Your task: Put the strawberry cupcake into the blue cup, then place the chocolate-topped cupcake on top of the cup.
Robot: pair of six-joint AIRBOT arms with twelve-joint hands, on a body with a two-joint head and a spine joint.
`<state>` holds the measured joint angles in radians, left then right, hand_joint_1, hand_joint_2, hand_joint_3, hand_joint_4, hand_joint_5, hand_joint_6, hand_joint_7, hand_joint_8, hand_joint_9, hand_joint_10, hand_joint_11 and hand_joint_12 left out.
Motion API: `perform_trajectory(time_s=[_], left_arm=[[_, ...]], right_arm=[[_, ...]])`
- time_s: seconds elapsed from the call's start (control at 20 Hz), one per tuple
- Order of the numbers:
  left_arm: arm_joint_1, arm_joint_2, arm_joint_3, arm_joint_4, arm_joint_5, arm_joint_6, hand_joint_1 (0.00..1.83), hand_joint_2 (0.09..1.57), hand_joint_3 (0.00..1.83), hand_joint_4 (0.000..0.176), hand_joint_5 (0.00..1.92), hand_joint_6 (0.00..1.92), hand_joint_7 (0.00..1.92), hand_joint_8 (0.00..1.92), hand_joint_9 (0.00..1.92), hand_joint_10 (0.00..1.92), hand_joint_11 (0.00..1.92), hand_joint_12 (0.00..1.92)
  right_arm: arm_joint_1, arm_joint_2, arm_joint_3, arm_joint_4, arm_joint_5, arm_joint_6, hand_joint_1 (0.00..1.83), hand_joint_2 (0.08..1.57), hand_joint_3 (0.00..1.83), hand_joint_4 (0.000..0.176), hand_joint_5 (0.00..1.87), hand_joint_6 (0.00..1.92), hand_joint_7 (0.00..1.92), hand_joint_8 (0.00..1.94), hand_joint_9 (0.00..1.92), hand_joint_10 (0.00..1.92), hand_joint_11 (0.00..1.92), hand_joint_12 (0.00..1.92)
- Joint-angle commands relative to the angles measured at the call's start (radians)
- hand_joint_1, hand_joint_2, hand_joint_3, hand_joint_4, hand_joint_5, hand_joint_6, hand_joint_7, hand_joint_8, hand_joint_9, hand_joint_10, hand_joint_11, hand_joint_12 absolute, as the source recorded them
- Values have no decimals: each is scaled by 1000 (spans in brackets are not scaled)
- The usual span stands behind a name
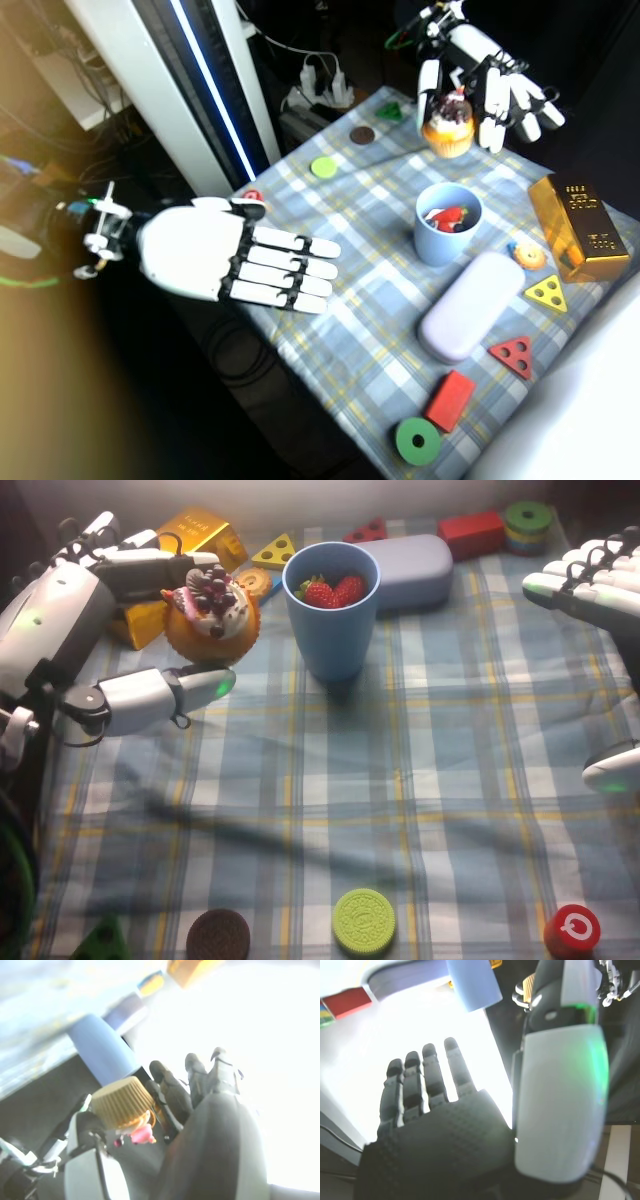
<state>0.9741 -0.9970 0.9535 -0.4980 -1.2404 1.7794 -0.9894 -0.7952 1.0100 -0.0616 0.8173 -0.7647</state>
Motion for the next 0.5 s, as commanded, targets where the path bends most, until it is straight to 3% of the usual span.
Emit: perform_trajectory(time_s=[0.0,0.05,0.1,0.15,0.2,0.25,0.3,0.35,0.4,0.45], left_arm=[[-21,-13,10,36,-99,-6,1051,943,0,63,740,0,826,13,315,9,0,0],[-32,-22,20,38,-88,-6,1053,937,0,73,771,13,822,9,320,9,0,0],[-47,-34,33,41,-77,-6,1042,936,0,60,803,22,789,1,317,6,0,0],[-57,-41,41,43,-67,-6,1035,936,0,72,834,29,754,0,315,4,0,0],[-68,-49,51,46,-58,-6,1042,948,1,64,824,20,700,0,295,0,0,0],[-83,-58,62,50,-47,-7,1067,947,0,70,801,8,693,1,296,2,0,0],[-105,-73,75,60,-35,-7,1044,962,6,64,802,5,594,0,239,0,0,0],[-107,-74,76,62,-34,-7,1044,962,6,64,802,5,594,0,239,0,0,0],[-117,-80,81,67,-31,-7,1007,983,13,75,776,1,558,0,251,6,0,0],[-125,-86,85,71,-29,-7,986,1009,6,70,759,0,674,13,307,9,0,0]], right_arm=[[5,-5,4,21,116,1,408,788,0,48,0,0,57,4,0,0,0,0],[4,-5,4,21,116,1,425,788,0,44,0,0,54,2,0,0,0,0],[2,-7,4,22,116,1,411,785,0,52,0,0,49,0,0,0,0,0],[0,-8,4,22,116,1,406,791,0,50,0,0,22,0,0,0,0,0],[-2,-9,5,23,116,1,392,790,0,46,0,0,12,0,0,0,0,0],[-5,-10,5,25,116,1,401,798,1,34,0,0,2,0,0,0,0,0],[-10,-14,7,27,116,1,401,806,4,2,0,0,2,0,0,0,0,0],[-10,-14,7,28,116,1,401,806,4,2,0,0,2,0,0,0,0,0],[-11,-15,7,28,116,1,376,801,1,9,0,0,4,1,0,0,0,0],[-12,-15,7,29,116,1,375,810,5,7,0,0,0,0,0,0,0,0]])
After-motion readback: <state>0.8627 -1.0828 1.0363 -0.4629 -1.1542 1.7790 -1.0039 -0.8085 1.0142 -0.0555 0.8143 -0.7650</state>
